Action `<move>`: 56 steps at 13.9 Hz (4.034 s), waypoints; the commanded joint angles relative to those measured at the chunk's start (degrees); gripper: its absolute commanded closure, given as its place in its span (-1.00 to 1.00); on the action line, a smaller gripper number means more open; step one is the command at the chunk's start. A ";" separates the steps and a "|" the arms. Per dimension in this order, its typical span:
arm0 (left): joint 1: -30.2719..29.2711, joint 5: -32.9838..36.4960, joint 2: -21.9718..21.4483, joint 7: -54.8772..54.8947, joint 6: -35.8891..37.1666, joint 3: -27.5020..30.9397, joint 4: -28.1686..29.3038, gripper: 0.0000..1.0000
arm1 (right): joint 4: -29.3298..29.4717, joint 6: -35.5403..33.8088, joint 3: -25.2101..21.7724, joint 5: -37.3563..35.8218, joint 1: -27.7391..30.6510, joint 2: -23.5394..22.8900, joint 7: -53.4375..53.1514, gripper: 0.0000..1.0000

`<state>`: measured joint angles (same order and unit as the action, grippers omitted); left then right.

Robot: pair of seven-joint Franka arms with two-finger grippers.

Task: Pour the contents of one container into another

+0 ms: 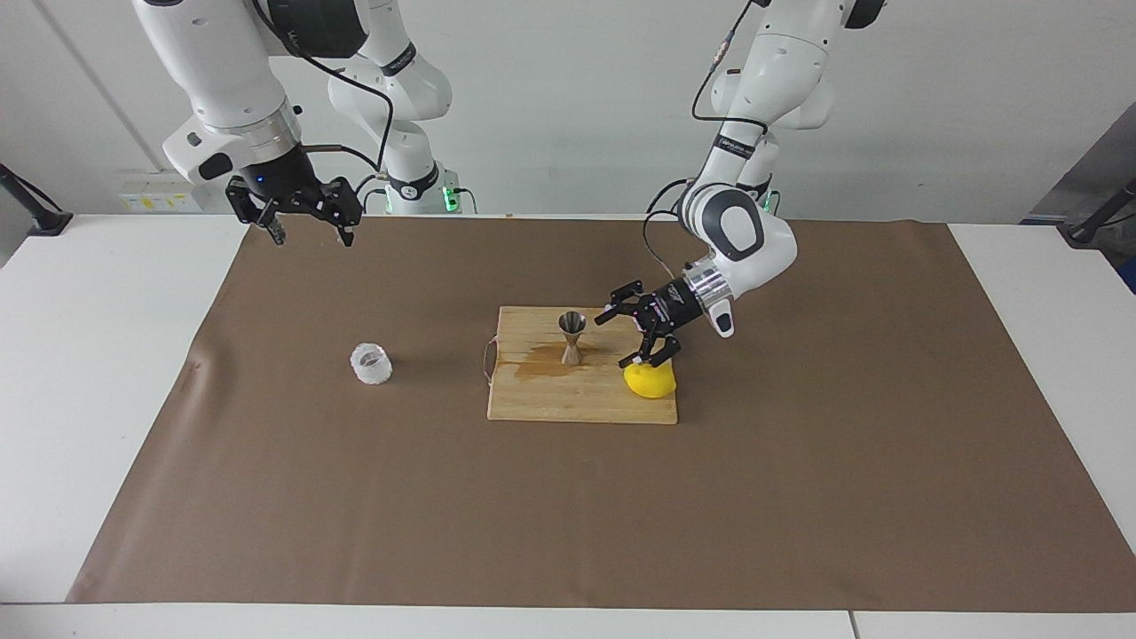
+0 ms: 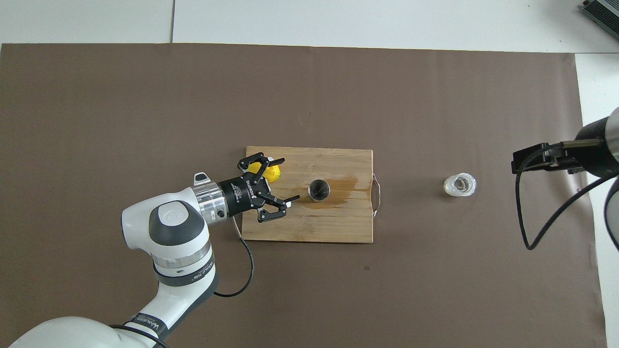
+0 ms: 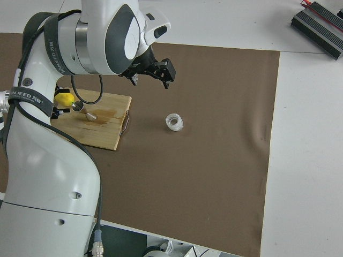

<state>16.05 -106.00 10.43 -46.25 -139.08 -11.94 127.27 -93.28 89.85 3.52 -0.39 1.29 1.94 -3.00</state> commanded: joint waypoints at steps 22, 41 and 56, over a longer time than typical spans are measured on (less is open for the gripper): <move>-22.12 89.65 -1.29 -14.86 31.24 0.43 -30.32 -1.00 | -28.09 24.65 0.17 20.66 11.71 2.29 79.06 -1.00; -21.33 104.07 -4.01 50.27 35.44 4.82 -38.85 -1.00 | -31.70 36.62 0.26 35.55 16.02 -13.54 118.30 -1.00; -14.56 107.94 -11.75 52.14 49.94 7.72 -38.50 -1.00 | -31.70 36.88 0.61 45.04 14.18 -17.06 124.38 -1.00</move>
<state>0.58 0.64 0.51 5.67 -91.69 -5.21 88.71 -124.66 125.69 3.58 42.56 15.35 -14.87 119.88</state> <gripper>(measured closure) 0.000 0.000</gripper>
